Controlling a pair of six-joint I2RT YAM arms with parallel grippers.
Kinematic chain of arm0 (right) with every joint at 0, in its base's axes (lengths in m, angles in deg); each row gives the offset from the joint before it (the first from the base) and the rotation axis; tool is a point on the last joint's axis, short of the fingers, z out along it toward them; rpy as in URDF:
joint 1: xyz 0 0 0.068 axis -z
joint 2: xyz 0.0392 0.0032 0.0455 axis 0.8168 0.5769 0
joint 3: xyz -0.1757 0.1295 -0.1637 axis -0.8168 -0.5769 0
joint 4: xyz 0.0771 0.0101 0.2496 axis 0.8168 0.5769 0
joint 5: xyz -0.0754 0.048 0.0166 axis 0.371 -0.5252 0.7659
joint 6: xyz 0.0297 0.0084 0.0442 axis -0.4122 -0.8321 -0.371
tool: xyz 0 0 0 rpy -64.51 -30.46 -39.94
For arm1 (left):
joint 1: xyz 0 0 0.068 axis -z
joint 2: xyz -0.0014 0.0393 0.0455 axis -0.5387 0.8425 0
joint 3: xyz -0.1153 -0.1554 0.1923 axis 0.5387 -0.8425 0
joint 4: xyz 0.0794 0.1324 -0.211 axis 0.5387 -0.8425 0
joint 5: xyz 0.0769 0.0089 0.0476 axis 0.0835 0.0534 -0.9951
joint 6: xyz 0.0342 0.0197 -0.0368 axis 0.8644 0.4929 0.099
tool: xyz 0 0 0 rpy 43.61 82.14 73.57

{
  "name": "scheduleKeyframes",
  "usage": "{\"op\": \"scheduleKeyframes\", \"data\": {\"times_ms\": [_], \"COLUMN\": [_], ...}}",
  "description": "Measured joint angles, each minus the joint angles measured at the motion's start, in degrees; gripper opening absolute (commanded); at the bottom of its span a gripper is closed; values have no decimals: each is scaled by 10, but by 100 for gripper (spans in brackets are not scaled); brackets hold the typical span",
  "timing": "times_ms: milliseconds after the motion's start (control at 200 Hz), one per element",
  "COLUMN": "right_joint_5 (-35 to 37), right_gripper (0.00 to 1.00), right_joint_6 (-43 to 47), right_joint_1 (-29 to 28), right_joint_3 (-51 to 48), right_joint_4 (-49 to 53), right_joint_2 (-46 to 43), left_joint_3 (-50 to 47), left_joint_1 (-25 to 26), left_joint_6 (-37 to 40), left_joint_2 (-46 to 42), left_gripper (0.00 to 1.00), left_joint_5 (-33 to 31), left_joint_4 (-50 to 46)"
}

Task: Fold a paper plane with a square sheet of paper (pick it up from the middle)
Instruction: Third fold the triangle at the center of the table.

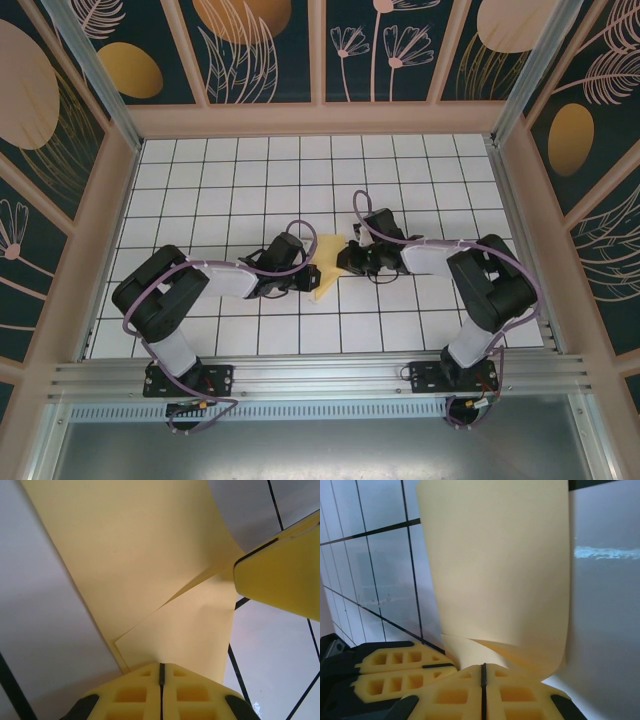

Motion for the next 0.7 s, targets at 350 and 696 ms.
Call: {"op": "scheduleKeyframes", "data": {"times_ms": [350,696], "right_joint_5": [4,2], "right_gripper": [10,11], "right_joint_6": [0,0], "right_joint_1": [17,40], "right_joint_3": [0,0], "right_joint_4": [-2,-2], "right_joint_2": [30,27], "left_joint_3": [2,3], "left_joint_1": [1,1], "left_joint_6": [12,17], "left_joint_2": [0,1], "left_gripper": [5,3], "left_joint_5": [-2,-3], "left_joint_4": [-4,-4]}}
